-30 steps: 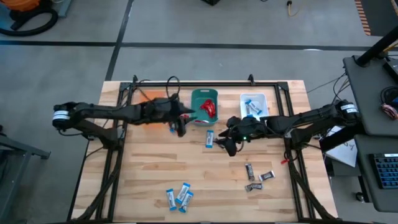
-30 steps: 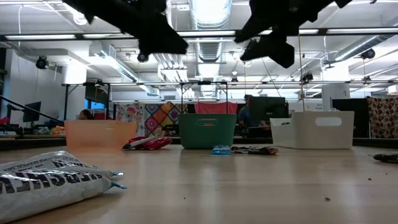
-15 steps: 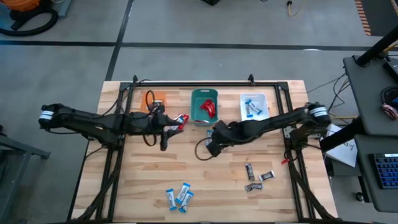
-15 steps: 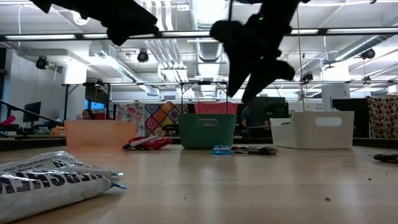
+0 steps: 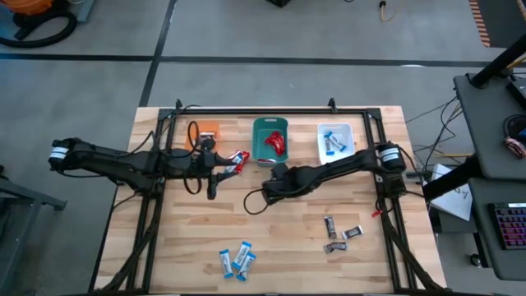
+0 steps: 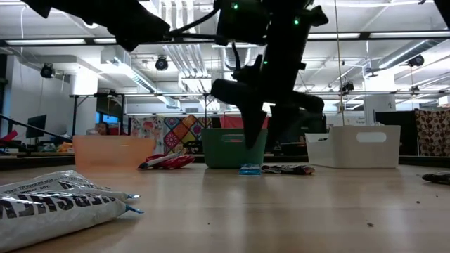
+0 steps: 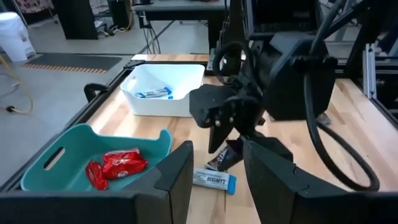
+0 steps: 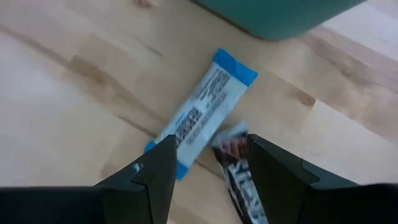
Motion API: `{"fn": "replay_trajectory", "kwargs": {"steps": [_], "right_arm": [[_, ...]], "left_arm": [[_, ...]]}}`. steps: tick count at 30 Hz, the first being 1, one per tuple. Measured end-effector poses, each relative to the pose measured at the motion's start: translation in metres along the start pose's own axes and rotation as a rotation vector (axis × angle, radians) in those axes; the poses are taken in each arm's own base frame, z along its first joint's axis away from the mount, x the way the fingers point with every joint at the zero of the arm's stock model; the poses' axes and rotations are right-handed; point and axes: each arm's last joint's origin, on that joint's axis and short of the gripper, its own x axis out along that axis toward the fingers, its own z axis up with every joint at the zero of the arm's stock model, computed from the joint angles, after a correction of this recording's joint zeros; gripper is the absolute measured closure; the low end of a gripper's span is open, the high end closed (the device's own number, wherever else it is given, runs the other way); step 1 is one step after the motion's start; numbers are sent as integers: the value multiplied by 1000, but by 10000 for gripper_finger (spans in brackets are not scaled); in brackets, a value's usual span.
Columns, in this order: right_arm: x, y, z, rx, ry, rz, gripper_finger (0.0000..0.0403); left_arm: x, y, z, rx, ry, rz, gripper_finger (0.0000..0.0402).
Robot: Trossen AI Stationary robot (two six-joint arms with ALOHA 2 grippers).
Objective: Organize candy in baskets
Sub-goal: Put the white chocolate bar into the white bin
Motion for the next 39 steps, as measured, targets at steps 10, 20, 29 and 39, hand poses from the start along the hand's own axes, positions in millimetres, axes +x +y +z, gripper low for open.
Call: {"fn": "replay_trajectory", "kwargs": {"steps": [10, 20, 29, 39], "right_arm": [[30, 1, -1, 39, -12, -63, 218], [34, 1, 5, 75, -72, -64, 218], [34, 6, 10, 136, -154, -24, 218], [50, 5, 2, 173, -108, -57, 218]], "left_arm": [[0, 0, 1, 19, -3, 1, 276], [0, 0, 1, 22, -4, 1, 276], [0, 0, 1, 21, -5, 2, 276], [0, 0, 0, 22, -3, 1, 276]]}}
